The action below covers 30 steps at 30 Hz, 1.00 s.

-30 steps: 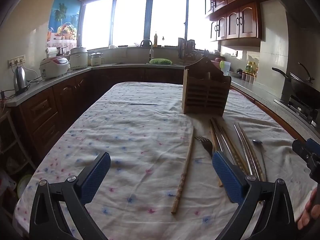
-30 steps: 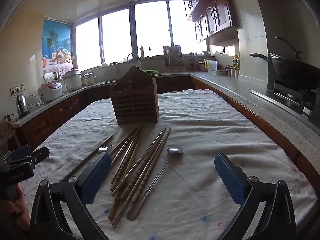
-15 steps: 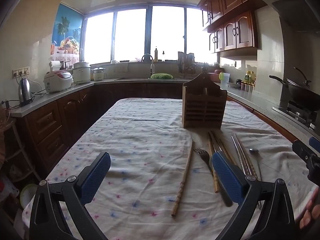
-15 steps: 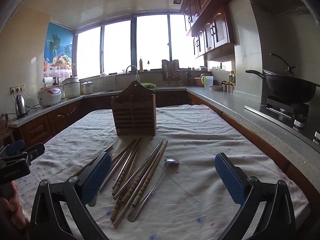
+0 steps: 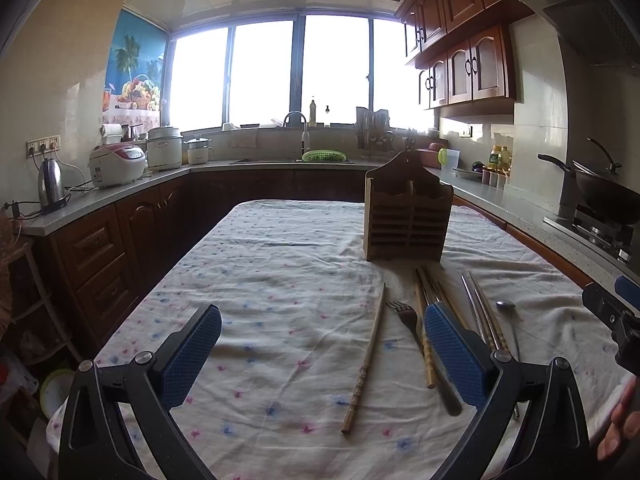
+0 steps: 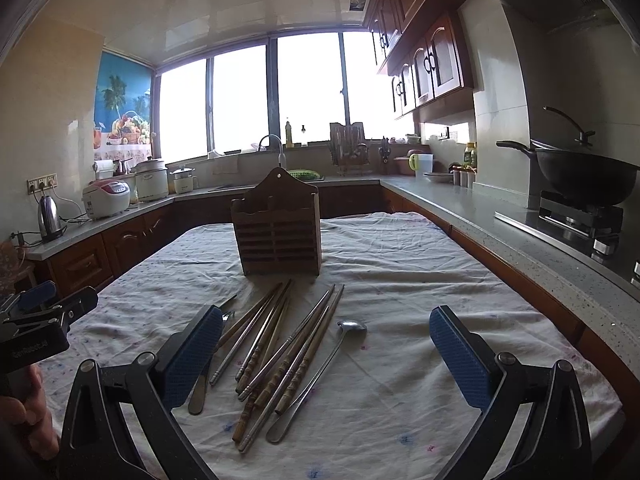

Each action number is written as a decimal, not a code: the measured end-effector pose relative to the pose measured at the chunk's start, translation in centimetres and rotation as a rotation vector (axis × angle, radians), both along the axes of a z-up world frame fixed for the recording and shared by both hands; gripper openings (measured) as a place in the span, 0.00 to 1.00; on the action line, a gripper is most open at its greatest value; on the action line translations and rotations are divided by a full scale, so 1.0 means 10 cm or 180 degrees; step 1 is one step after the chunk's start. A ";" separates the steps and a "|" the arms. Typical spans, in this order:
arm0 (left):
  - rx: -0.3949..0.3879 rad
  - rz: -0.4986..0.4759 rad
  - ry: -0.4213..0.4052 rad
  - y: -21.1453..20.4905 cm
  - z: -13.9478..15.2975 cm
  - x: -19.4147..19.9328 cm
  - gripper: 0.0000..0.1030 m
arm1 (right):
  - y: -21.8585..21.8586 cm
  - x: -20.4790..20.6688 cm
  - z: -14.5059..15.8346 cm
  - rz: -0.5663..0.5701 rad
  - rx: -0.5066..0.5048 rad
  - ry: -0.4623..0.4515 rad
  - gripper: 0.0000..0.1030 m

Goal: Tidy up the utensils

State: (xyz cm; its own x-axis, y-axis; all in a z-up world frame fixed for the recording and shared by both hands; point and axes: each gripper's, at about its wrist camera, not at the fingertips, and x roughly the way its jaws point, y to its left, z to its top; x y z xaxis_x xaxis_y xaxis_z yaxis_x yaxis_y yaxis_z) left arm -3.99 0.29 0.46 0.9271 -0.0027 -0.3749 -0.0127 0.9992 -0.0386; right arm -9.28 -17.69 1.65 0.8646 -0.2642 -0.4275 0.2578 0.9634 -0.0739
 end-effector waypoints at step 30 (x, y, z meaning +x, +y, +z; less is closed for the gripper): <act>-0.0004 0.0008 -0.0031 0.00 -0.03 0.00 0.99 | 0.04 0.03 0.00 0.0029 0.0016 -0.0004 1.00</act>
State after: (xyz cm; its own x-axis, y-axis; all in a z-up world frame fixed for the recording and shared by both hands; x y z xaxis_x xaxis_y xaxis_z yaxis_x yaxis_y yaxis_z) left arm -3.98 0.25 0.20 0.9307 -0.0007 -0.3658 -0.0150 0.9991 -0.0401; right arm -9.02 -17.29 1.64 0.8674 -0.2542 -0.4278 0.2491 0.9660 -0.0688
